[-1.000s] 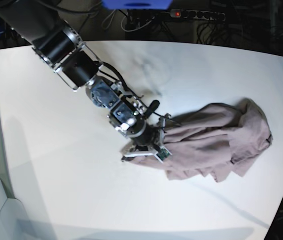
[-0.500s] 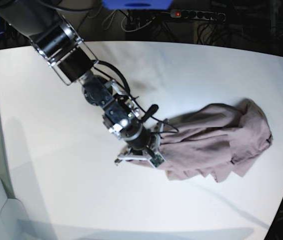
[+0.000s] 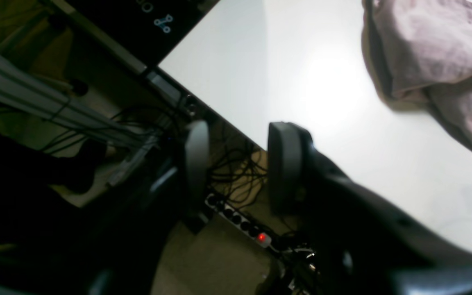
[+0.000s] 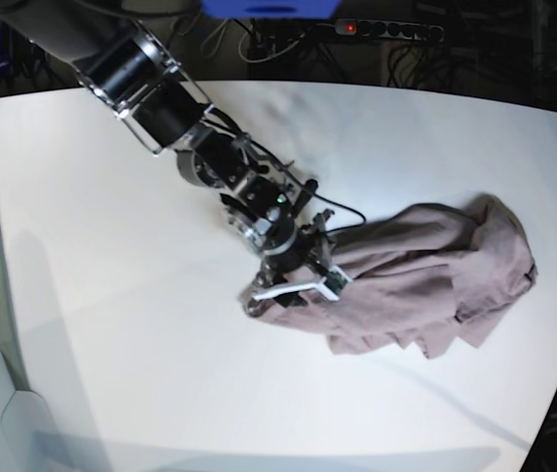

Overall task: Layout the t-shirt on the table in an organized manner, then fold the t-shirt properly
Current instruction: 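Hold the t-shirt fabric with the right gripper, adjusting the grip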

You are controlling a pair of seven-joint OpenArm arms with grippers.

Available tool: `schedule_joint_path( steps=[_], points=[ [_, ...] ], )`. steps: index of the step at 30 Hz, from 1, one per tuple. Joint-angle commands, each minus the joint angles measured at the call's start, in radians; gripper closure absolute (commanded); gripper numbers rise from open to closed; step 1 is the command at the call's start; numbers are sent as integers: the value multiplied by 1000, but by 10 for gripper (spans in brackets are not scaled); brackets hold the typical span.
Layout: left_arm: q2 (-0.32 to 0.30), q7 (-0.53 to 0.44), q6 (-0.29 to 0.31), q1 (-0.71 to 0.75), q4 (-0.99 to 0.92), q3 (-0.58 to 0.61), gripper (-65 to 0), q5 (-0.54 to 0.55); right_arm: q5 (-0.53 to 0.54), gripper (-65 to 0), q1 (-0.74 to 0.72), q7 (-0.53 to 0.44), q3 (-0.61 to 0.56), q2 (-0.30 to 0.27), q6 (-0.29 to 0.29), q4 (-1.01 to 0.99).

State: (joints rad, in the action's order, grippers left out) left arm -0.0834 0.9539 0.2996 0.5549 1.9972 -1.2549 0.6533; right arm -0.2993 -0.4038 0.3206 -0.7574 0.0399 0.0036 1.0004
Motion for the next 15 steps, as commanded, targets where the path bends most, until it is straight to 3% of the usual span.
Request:
schedule_joint_path(
  steps=[1, 5, 9, 15],
  points=[
    [-14, -17, 0, 11, 17, -9, -236, 9, -13, -322, -43, -24, 6, 25, -4, -19],
    [-14, -17, 0, 14, 15, -13, -236, 9, -13, -321, -63, -62, 6, 33, -11, -94],
    [-14, -17, 0, 14, 14, -13, -236, 9, -13, -324, -65, -74, -3, 31, -118, -94],
    [-13, -17, 0, 14, 14, -13, -236, 9, -13, -322, -73, -94, -1, 30, -127, -97]
  ],
)
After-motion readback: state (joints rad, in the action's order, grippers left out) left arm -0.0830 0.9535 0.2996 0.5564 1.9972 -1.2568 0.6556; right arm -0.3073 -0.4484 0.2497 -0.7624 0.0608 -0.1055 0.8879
